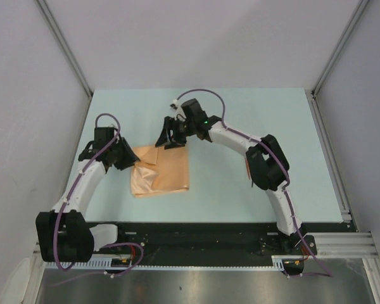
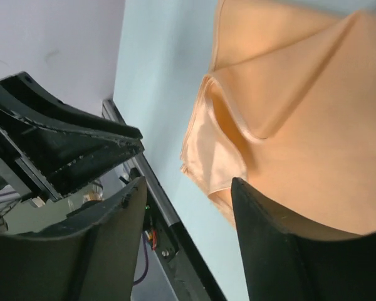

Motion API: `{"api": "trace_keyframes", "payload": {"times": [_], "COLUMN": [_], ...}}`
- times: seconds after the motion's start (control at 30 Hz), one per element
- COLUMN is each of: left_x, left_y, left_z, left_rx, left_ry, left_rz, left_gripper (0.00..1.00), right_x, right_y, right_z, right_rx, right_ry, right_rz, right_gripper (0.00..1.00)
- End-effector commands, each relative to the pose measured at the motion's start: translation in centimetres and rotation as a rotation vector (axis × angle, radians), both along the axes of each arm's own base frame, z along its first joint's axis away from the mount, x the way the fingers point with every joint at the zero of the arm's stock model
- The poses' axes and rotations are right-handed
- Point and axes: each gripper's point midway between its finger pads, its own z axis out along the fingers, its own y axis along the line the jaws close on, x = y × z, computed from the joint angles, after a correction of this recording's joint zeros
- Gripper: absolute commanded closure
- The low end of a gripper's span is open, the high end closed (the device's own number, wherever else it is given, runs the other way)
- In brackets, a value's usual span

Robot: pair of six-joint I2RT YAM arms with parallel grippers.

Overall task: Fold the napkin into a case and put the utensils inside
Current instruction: Fold the rectangle-folded napkin at the center of the board, then smooth out the square-folded napkin at the center of the board.

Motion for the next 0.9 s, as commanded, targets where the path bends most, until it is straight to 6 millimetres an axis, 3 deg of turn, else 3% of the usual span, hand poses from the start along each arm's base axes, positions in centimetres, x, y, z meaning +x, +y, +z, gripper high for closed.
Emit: {"api": "trace_keyframes", "payload": {"times": [0.0,0.17,0.2,0.23,0.33,0.5,0.53,0.67,0.87], "left_x": [2.5,2.6,2.4,2.4,2.0,1.5,1.4,1.3,0.8], "left_y": [-2.7,-3.0,-2.9,-2.6,-2.2,-2.2,-2.2,-2.1,-1.1], "left_z": [2.7,2.6,2.9,2.9,3.3,3.5,3.4,3.3,3.7], "left_rx": [-0.016,-0.036,-0.029,-0.013,0.004,0.007,0.008,0.014,0.050], "left_ry": [-0.094,-0.089,-0.094,-0.095,-0.110,-0.116,-0.114,-0.110,-0.132], "left_rz": [-0.111,-0.107,-0.103,-0.094,-0.090,-0.096,-0.097,-0.098,-0.043], "left_gripper": [0.64,0.64,0.64,0.64,0.64,0.63,0.63,0.63,0.62], "right_x": [1.5,1.0,1.3,1.3,1.5,1.3,1.3,1.1,2.7], "right_y": [-1.8,-0.5,-0.4,-0.4,-0.1,1.0,1.3,2.3,5.9], "right_z": [-0.5,-2.7,-3.9,-4.4,-6.5,-8.5,-8.7,-9.5,-7.3], "right_rx": [0.056,0.064,0.039,0.027,0.002,-0.038,-0.041,-0.047,0.072], "right_ry": [-0.077,-0.074,-0.079,-0.087,-0.086,-0.086,-0.090,-0.096,-0.131], "right_rz": [0.018,0.036,0.020,0.021,0.024,0.037,0.042,0.054,0.026], "right_gripper": [0.41,0.41,0.44,0.60,0.74,0.86,0.90,0.90,0.90]}}
